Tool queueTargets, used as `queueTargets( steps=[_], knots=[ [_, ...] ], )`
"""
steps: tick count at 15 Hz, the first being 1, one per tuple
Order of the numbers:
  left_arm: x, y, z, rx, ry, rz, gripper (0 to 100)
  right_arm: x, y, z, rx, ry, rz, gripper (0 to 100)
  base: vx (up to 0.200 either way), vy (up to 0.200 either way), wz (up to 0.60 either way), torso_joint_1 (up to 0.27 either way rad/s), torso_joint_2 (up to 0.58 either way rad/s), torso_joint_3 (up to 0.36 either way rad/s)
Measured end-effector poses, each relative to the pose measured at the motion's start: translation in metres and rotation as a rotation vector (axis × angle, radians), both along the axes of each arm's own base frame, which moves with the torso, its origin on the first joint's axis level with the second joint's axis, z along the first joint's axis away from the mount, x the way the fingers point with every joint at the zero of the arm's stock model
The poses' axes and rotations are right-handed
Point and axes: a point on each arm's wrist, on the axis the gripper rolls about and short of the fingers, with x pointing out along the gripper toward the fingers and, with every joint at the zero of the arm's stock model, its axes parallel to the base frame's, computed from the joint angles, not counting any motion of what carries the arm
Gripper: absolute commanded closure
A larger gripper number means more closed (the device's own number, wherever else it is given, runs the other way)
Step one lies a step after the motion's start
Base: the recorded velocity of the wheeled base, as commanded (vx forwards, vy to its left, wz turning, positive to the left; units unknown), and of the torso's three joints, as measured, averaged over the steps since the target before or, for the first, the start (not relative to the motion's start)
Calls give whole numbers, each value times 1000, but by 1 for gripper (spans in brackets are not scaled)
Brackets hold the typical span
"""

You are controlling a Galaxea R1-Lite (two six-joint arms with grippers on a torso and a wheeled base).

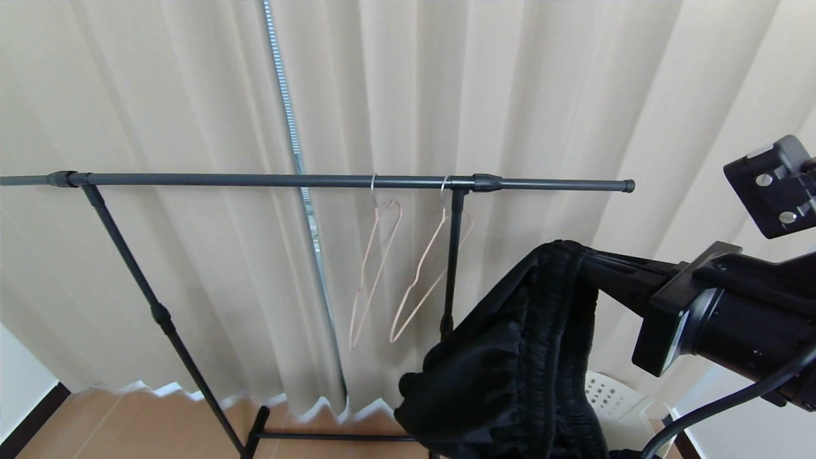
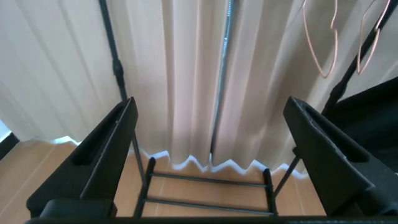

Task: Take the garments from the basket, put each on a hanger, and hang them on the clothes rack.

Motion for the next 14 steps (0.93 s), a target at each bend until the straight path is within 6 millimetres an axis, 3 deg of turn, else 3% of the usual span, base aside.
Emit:
queueTargets(
  steps=[8,10,14],
  knots=[
    [0,0,0,-1,1,0,0,1,-1,-1,-2,1,-10,100,0,200,0,5,2,2],
    [0,0,0,-1,1,-1,0,1,-2,-1,-3,1,-10,100,-200,200,0,0,7,0],
    [0,0,0,-2,1,-1,0,2,-2,-1,-7,-1,-12,100,-200,0,0,8,4,1]
  ],
)
